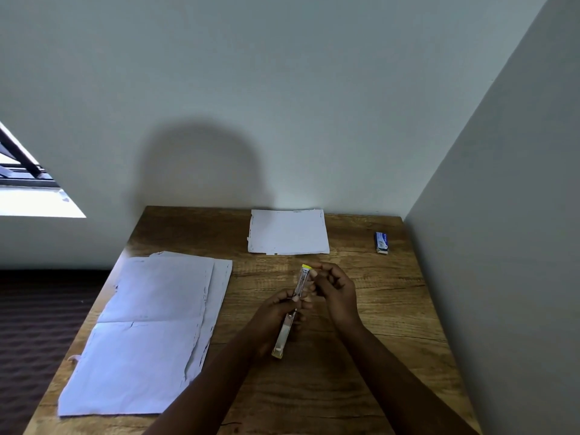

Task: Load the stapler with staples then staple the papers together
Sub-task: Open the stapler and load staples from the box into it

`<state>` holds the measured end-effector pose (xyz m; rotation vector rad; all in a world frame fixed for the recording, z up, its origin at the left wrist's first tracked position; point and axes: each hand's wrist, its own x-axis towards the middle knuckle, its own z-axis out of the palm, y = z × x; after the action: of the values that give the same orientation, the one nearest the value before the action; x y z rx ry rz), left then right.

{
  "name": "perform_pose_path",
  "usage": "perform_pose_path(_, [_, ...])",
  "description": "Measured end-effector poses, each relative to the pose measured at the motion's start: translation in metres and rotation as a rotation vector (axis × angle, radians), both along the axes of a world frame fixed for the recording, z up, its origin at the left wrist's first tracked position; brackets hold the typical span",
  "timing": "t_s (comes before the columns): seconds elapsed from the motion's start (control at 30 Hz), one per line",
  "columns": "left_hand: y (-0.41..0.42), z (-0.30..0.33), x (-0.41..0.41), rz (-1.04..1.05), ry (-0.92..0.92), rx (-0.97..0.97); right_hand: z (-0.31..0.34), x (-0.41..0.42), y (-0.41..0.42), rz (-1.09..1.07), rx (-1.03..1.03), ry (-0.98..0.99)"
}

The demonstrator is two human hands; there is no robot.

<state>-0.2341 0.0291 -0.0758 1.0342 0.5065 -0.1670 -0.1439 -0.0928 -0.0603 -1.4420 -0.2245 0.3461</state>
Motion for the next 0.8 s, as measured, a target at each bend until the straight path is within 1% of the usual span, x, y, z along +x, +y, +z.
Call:
perform_pose_path(0.27, [0.001,0.004,0.0,0.035,0.031,0.016,0.003,0.003,-0.002,-0.027,-0.019,-0.007])
perform_pose_path(0.43, [0.003,0.004,-0.001,-0.021,0.09,0.096,-0.007,0.003,0.001,-0.005,-0.217,-0.017])
perform_pose_path(0.5, [0.006,0.006,-0.001,-0.059,0.115,0.103,-0.012,0.003,0.002,0.001,-0.258,-0.002])
perform_pose_path(0.63, [0.014,0.01,-0.005,-0.166,0.135,-0.007,-0.016,0.001,0.0,-0.001,-0.237,0.072])
perform_pose_path(0.8, [0.018,0.01,-0.014,-0.2,0.104,-0.176,-0.011,-0.001,0.0,0.032,-0.16,0.096])
